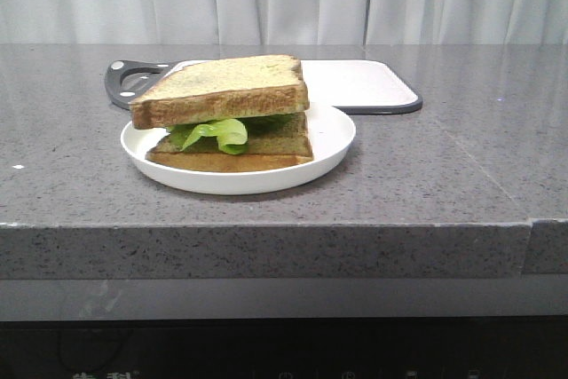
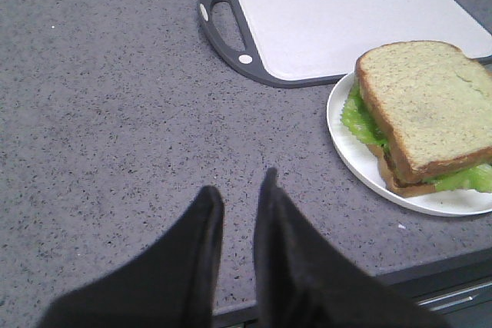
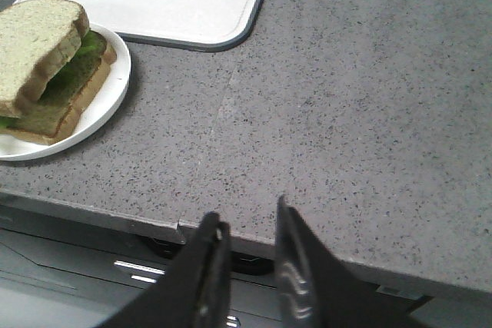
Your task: Left arm grabs bread, right arm adds lettuce
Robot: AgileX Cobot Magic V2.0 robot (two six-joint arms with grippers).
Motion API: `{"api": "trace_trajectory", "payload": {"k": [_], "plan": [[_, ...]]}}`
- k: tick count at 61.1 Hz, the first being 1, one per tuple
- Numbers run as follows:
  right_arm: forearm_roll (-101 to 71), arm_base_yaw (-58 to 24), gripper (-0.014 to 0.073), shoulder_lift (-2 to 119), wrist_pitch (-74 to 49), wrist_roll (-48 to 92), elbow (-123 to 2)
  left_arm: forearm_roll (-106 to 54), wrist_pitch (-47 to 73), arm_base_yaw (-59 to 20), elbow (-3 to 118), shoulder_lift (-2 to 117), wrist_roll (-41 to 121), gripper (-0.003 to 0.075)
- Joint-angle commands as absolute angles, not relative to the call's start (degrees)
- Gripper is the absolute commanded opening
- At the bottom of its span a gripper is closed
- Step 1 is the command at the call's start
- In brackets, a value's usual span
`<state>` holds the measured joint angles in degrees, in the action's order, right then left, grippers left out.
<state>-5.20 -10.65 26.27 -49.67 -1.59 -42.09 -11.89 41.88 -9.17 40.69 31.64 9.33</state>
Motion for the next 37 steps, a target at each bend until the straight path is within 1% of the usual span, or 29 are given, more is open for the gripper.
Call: {"api": "trace_trajectory", "payload": {"k": [1,3,8,13,37], "plan": [[-4.7,-10.2,-0.0009,26.6,-45.7,-1.7,-43.5,-12.3,37.5,-9.5,42.2,31.9,8.8,-0.0020],[-4.7,-10.2,-0.0049,26.6,-46.0,-1.7,-43.5,-12.3,37.3,-9.5,42.2,31.9,8.8,-0.0020],[-4.7,-10.2,-0.0118,26.6,-46.7,-1.7,-43.5,-12.3,36.1,-9.5,42.2,31.9,8.8,-0.0020],[-4.6,-10.2,-0.0118,26.6,-47.1,-1.7,-43.5,-12.3,34.6,-9.5,42.2,31.9,8.8,-0.0020],[-4.7,-10.2,-0.0118,26.6,-49.0,-1.7,-43.5,-12.3,34.8,-9.5,42.2,31.9,8.8,-0.0020]]}}
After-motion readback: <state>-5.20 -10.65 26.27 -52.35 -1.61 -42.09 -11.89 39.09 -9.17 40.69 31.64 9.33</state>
